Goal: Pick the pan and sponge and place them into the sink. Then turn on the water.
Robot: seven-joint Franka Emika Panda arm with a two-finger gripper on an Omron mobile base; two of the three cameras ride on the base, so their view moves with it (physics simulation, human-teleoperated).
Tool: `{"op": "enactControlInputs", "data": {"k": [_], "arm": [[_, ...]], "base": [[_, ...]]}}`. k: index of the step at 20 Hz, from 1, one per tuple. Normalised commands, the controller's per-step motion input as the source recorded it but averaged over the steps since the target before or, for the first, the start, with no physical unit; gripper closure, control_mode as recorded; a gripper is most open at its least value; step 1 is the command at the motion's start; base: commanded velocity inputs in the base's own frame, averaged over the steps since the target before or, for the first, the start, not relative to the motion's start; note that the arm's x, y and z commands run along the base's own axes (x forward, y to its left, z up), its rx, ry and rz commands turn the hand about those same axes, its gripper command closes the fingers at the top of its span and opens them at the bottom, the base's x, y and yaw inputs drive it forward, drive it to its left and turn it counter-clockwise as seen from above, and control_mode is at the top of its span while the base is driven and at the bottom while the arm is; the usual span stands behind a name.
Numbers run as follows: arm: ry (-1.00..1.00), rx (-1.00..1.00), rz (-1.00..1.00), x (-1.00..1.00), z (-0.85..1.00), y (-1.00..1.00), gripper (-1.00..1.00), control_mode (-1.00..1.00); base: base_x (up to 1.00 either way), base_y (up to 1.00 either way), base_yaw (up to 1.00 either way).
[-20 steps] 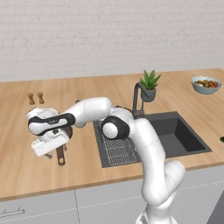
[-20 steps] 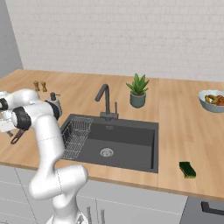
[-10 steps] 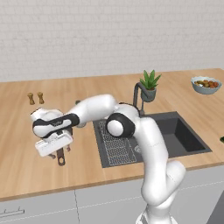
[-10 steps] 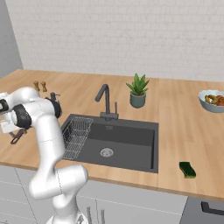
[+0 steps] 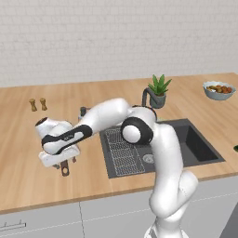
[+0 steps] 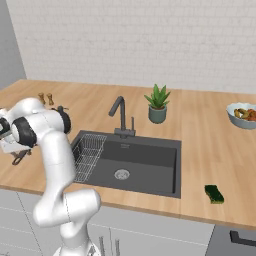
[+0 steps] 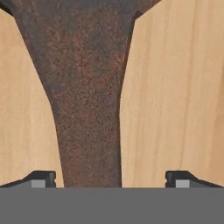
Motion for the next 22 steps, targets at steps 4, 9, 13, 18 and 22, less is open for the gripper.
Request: {"op": "enactControlInputs", "data": {"k": [4,9,13,18,22], "arm": [[-0.10,0.04,0.00,-0.20,-1.00,-1.00,1.00,-1.00],[-0.06,0.05,0.00,-0.09,-1.00,-0.99,1.00,-1.00],[-0.12,0.00,0.00,-0.08,-0.95,-0.63,1.00,-1.00],[-0.02,0.00,0.00,0.06,-0.17,-0.02,1.00,-1.00],[0.03,0.02,0.00,0.01,0.85,-0.13,1.00,-1.00]], "base": [[0.00,0.00,0.00],[0.00,0.00,0.00],[0.00,0.00,0.00],[0.00,0.00,0.00],[0.00,0.00,0.00]]}}
